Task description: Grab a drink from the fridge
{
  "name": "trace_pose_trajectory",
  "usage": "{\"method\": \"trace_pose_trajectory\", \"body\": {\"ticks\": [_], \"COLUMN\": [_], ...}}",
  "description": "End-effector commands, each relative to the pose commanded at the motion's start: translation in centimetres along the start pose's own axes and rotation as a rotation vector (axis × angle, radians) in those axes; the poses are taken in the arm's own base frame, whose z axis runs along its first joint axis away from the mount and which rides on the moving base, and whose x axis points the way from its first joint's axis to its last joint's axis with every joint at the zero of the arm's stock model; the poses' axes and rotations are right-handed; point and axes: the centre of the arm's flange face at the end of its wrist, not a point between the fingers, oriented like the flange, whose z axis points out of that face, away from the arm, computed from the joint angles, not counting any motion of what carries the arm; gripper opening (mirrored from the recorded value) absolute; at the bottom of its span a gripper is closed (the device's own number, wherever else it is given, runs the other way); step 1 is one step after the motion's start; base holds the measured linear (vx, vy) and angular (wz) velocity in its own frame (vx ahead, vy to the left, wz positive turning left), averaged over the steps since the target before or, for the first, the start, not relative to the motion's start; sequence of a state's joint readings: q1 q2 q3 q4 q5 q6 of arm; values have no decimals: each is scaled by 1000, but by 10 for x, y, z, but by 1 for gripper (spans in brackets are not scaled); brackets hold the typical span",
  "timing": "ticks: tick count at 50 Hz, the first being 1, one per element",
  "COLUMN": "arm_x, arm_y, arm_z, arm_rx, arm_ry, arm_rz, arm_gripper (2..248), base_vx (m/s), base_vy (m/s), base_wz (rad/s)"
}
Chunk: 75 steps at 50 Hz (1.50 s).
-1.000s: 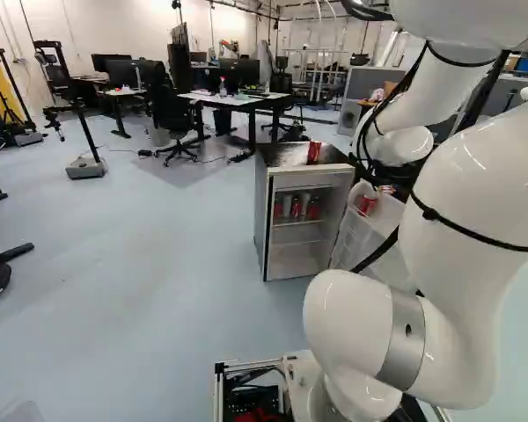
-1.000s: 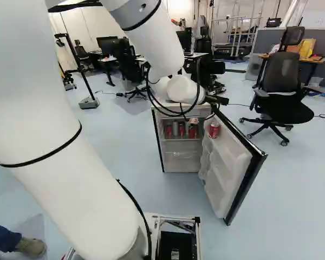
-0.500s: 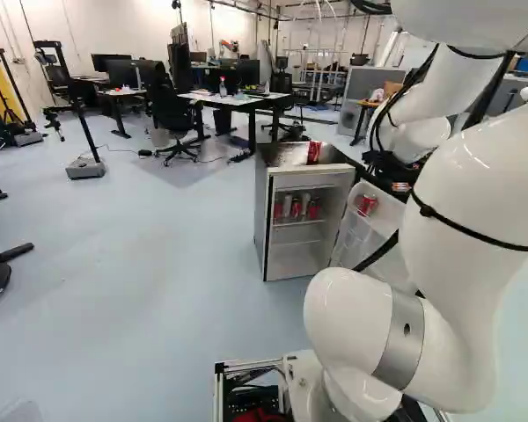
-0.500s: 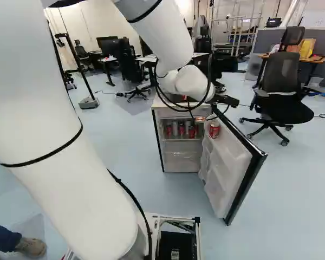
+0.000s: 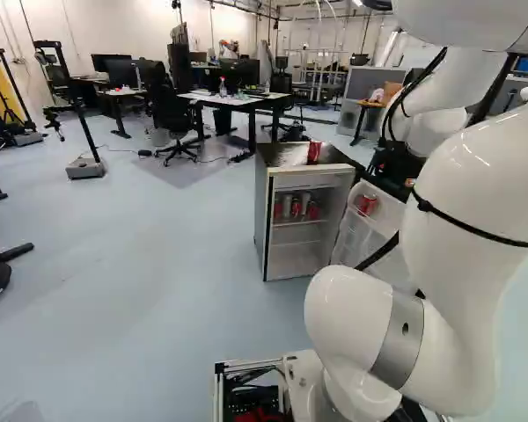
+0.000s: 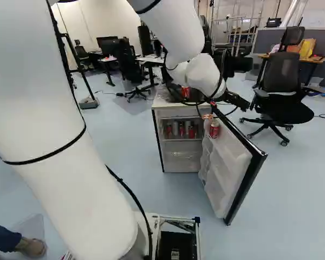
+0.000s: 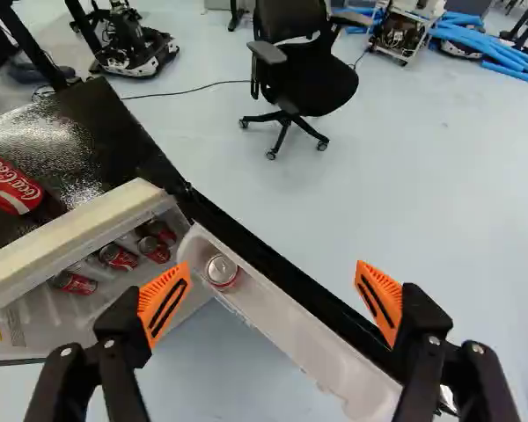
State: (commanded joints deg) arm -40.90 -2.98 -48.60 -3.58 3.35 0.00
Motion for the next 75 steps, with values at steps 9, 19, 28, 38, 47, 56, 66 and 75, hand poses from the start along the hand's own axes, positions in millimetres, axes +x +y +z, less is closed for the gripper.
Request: {"method": "trace_pose_trajectory", "body": {"ticks": [9, 19, 28, 38, 47, 56, 66, 75], "arm_x": [7, 16, 23, 30, 32, 34, 36, 39], "arm_y": [12, 24, 36, 47, 58, 68, 79, 90], "arm_z": [0, -1, -2, -2, 6, 14, 22, 29], "arm_rx": [-18, -34, -45, -53, -56, -55, -51, -53], "arm_ry": [-41, -86, -125, -172, -230, -286, -347, -380], "arm_rz": [39, 89, 137, 190, 239, 287, 341, 368], "arm_gripper": [247, 247, 247, 247, 247, 247, 247, 247], "base_vx": [0, 0, 0, 0, 0, 0, 0, 0], "base_vy": [0, 0, 0, 0, 0, 0, 0, 0], "base_wz": [0, 0, 0, 0, 0, 0, 0, 0]}}
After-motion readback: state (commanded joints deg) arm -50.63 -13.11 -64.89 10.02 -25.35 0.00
